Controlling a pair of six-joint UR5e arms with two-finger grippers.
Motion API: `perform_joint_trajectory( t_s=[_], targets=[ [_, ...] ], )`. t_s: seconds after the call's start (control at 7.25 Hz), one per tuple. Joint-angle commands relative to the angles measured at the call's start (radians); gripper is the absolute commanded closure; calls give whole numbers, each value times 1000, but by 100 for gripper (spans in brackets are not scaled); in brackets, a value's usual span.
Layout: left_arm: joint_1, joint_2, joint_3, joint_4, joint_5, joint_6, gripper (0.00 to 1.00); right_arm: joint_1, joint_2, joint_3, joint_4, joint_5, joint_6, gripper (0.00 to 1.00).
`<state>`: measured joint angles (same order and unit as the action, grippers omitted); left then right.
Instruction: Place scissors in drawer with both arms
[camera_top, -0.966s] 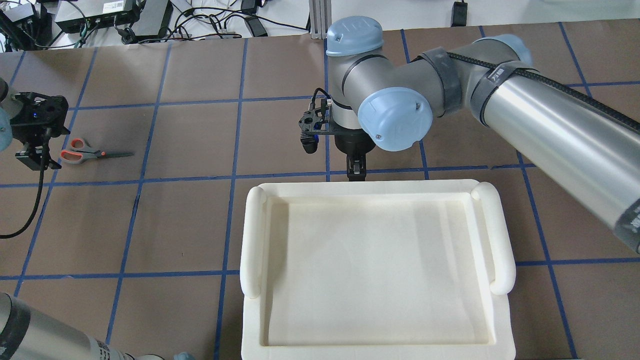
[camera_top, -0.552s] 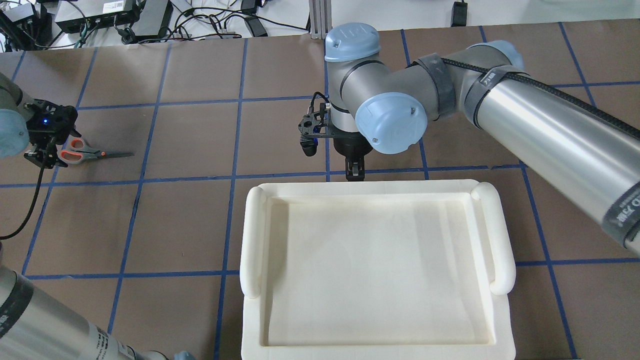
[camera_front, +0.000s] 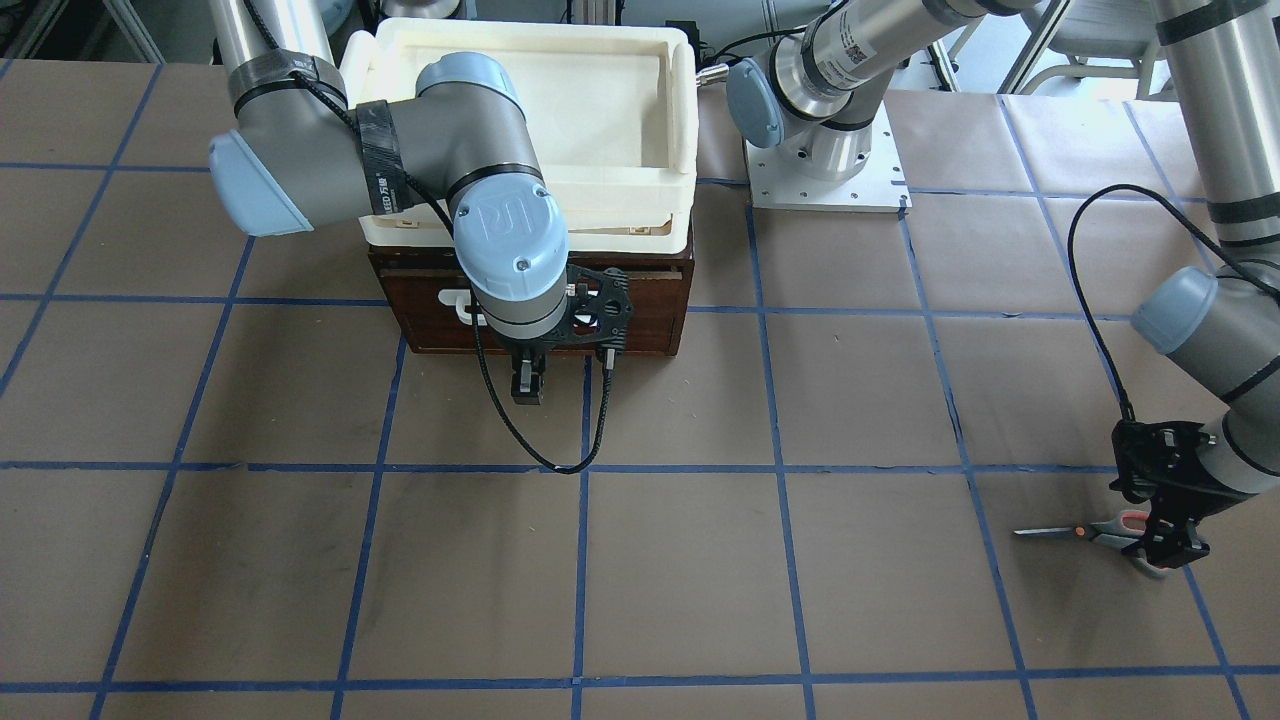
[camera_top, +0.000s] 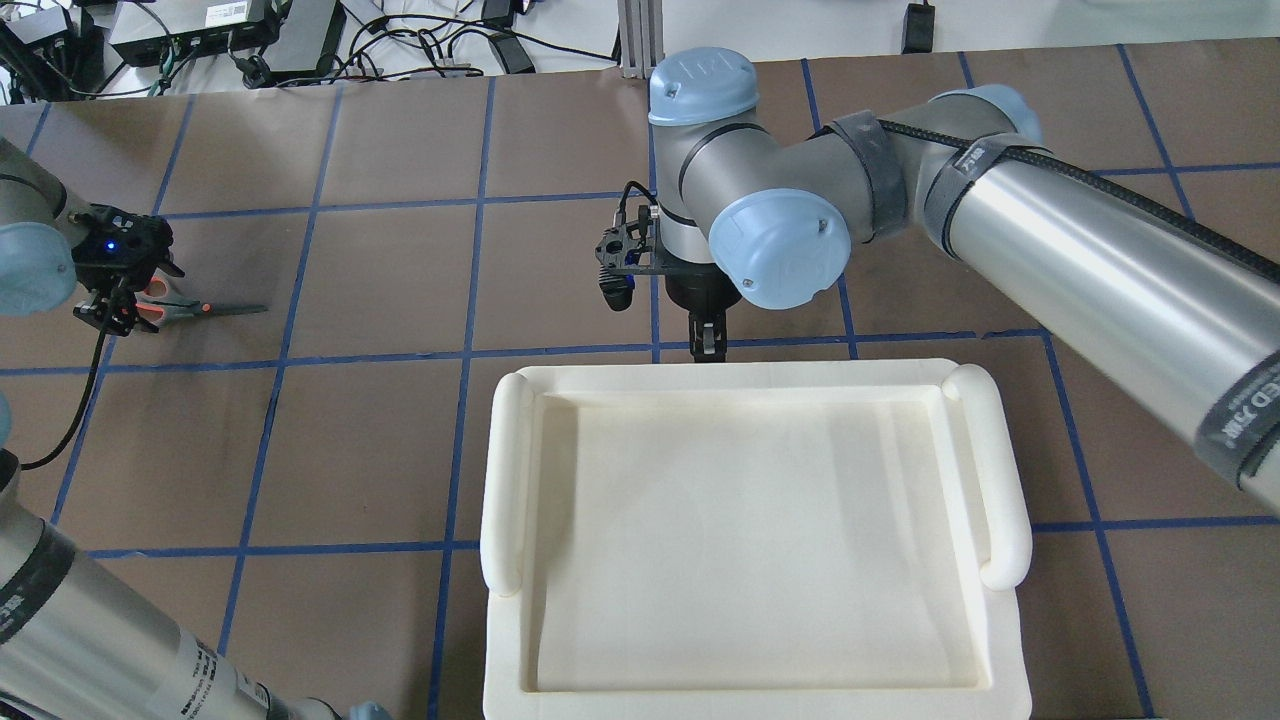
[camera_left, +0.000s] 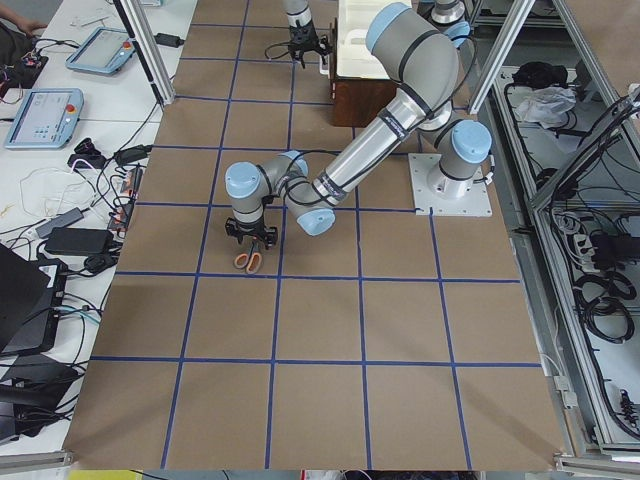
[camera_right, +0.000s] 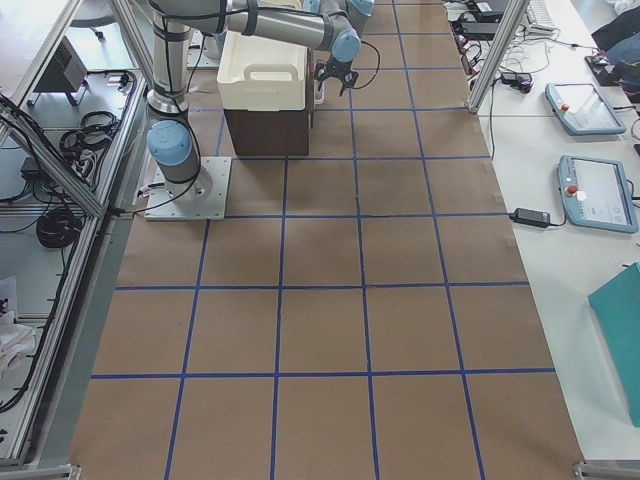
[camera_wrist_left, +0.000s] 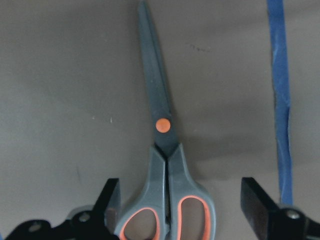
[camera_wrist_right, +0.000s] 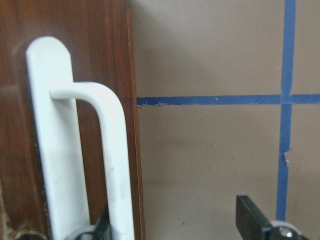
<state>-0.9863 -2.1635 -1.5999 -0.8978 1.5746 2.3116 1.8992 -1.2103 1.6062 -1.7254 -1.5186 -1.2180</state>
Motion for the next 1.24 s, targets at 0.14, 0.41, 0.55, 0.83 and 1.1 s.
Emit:
perform_joint_trajectory(
  t_s=[0.14, 0.41, 0.55, 0.83, 1.1],
  targets=[
    [5, -30, 3, 0, -5, -40, 13, 0, 1, -8, -35, 0, -12, 35],
    [5, -41, 3, -1, -8, -60, 17, -2, 5, -23, -37, -5, -6, 35],
    [5, -39, 3, -1, -8, -58, 29, -2, 24, -52, -37, -6, -5, 35],
    [5, -36, 3, -1, -8, -57, 44, -8, 69, -106, -37, -6, -5, 35],
    [6, -38, 3, -1, -51, -38, 56, -15, 101, -144, -37, -6, -11, 35]
  ],
)
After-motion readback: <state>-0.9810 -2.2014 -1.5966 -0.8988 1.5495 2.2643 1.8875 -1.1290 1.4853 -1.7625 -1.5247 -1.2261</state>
